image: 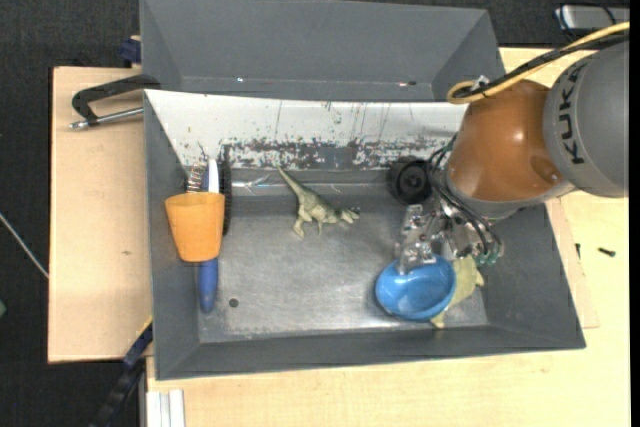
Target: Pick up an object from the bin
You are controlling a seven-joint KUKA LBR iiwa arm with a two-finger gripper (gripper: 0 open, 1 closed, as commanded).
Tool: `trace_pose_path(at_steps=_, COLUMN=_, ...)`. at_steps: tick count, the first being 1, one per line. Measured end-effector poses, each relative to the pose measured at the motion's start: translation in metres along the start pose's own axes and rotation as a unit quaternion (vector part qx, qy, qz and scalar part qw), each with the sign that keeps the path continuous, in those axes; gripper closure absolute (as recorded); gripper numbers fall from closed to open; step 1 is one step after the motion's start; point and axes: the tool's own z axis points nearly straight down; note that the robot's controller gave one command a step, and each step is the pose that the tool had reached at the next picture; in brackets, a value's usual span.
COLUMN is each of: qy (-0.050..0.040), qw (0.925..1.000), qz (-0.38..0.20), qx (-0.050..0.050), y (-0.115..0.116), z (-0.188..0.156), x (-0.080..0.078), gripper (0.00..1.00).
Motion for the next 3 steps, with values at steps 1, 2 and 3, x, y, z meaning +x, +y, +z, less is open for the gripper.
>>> trace_pose_path(at_steps=1, qy=-0.0072, qw=0.9997, qz=-0.023, qx=0.002, y=-0.008, z=-0.081, x=-0.014, gripper=1.0)
trace_pose_path(at_steps=2, qy=-0.0075, qw=0.9997, qz=-0.024, qx=0.002, y=-0.018, z=-0.196, x=-0.006, gripper=1.0)
trace_pose_path(at_steps=3, qy=0.0033, qw=0.9964, qz=0.084, qx=0.0, y=0.014, z=-0.028, x=-0.041, gripper=1.0)
